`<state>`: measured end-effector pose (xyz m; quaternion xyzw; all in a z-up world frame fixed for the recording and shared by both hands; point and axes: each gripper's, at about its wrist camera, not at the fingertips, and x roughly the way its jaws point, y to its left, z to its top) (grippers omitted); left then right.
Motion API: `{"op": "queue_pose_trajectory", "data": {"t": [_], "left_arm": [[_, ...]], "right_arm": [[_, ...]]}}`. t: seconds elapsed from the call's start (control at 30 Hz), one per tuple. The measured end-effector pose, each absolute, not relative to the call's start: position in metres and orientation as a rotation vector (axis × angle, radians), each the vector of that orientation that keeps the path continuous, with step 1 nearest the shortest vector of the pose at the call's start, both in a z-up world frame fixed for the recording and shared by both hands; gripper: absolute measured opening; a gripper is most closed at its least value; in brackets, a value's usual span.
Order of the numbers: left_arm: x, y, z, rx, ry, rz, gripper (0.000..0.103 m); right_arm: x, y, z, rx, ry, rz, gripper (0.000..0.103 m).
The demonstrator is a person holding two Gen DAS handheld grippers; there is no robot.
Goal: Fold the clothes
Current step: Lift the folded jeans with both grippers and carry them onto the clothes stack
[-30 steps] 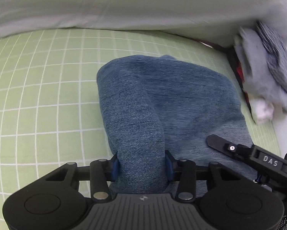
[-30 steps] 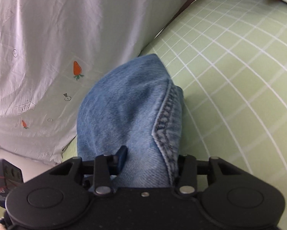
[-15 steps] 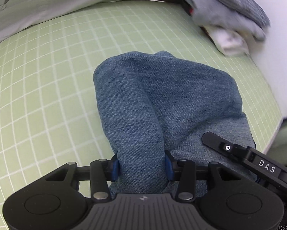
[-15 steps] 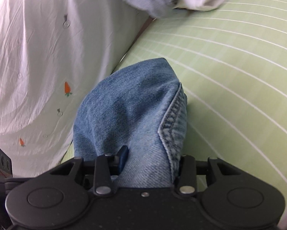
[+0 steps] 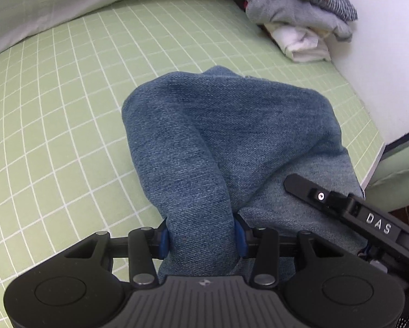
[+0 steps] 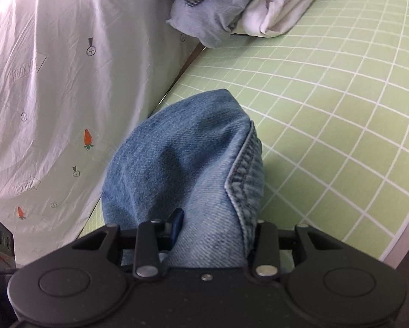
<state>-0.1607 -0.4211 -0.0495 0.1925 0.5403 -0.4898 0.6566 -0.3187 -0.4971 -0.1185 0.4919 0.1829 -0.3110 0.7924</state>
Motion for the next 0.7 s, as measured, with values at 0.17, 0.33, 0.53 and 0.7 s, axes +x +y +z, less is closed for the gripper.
{"op": "queue_pose_trajectory", "data": {"t": [0.17, 0.33, 0.53, 0.7], "left_arm": [[-0.158, -0.408, -0.045, 0.317, 1.219, -1.091, 0.045], [-0.162, -0.419, -0.044, 0.237, 1.212, -1.055, 0.045], [-0.177, -0.467, -0.049, 0.13, 1.2, -0.986, 0.045], [-0.209, -0.516, -0.05, 0.038, 1.215, -0.907, 0.045]], "right_arm": [[-0.311, -0.506, -0.108, 1.032, 0.405, -0.637, 0.037], [-0.311, -0.532, -0.102, 1.012, 0.42, -0.598, 0.037], [-0.321, -0.591, -0.103, 0.995, 0.457, -0.525, 0.037], [-0.337, -0.664, -0.1, 0.97, 0.515, -0.436, 0.036]]}}
